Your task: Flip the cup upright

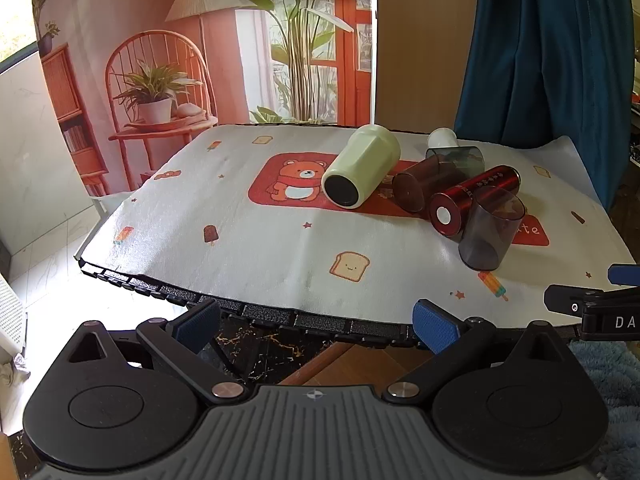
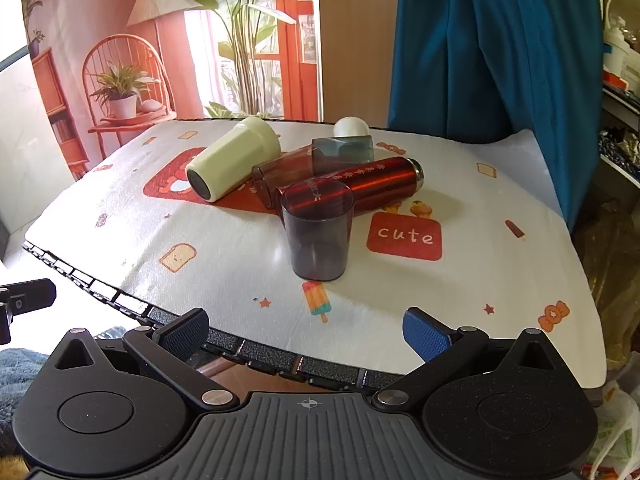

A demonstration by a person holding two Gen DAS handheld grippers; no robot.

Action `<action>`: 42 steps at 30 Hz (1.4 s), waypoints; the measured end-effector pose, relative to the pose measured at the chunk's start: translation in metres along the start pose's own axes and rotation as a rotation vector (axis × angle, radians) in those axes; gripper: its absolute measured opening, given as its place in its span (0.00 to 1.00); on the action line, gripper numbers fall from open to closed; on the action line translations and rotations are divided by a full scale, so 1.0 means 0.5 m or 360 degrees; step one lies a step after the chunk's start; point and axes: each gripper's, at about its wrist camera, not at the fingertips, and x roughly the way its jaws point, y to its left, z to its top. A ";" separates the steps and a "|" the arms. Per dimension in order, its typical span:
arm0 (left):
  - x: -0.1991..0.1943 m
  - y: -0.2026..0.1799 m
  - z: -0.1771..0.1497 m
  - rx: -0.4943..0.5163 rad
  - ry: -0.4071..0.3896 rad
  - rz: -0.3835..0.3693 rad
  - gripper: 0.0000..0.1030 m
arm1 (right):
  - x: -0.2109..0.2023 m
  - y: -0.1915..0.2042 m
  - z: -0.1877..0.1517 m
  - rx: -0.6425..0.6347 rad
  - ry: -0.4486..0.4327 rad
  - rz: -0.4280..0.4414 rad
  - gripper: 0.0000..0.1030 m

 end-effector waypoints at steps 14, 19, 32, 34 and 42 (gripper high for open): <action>-0.005 0.004 -0.001 -0.0013 -0.0008 0.0003 1.00 | -0.001 -0.001 0.000 0.0003 -0.0004 -0.0001 1.00; -0.003 0.006 -0.001 -0.0023 0.0000 -0.0005 1.00 | -0.001 -0.001 0.000 0.0001 -0.0004 0.0000 1.00; -0.001 0.006 -0.001 -0.0026 0.0002 -0.0007 1.00 | -0.002 -0.002 0.002 0.0008 -0.0001 -0.0002 1.00; -0.001 0.007 -0.002 -0.0029 0.0003 -0.0006 1.00 | -0.002 -0.002 0.003 0.0007 0.0000 -0.0003 1.00; 0.000 0.006 -0.005 -0.0039 0.0006 -0.0002 1.00 | -0.001 -0.003 0.004 0.0009 -0.0002 -0.0004 1.00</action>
